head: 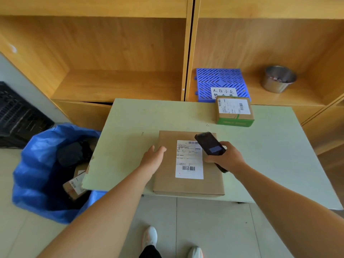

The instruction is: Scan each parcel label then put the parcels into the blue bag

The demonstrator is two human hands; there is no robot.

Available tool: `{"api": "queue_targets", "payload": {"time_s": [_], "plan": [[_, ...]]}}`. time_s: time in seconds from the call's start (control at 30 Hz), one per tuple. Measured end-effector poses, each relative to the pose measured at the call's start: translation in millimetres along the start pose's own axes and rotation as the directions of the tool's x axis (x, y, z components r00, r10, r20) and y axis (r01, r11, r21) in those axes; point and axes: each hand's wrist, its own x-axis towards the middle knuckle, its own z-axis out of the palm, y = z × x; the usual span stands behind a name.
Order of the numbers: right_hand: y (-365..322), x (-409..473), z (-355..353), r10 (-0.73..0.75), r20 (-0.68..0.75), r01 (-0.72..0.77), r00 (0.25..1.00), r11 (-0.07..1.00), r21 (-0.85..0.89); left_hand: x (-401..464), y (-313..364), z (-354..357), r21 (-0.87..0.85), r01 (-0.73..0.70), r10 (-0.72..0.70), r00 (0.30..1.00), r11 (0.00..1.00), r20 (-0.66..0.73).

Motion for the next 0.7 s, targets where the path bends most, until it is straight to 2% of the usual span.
{"api": "queue_targets", "payload": {"time_s": [0.07,0.2,0.37,0.53,0.7], "plan": [[10,1,20,0.045,-0.019,-0.043,0.999,0.991,0.125,6,-9,4,-0.037,-0.010,0.012,0.999,0.999,0.039],[13,2,37,0.040,-0.081,-0.031,0.996,0.994,0.107,16,-21,6,-0.087,-0.079,0.081,0.997,0.993,0.019],[-19,9,40,0.098,-0.145,-0.054,0.984,0.958,0.281,26,-8,-21,-0.202,-0.066,0.073,0.997,0.977,0.031],[-91,16,80,0.054,-0.151,0.005,0.987,0.930,0.367,43,-5,-96,-0.211,-0.135,0.120,0.989,0.968,-0.084],[-177,22,154,-0.052,-0.043,0.065,0.998,0.926,0.371,57,-33,-194,-0.229,-0.121,0.069,0.972,0.966,-0.223]]}}
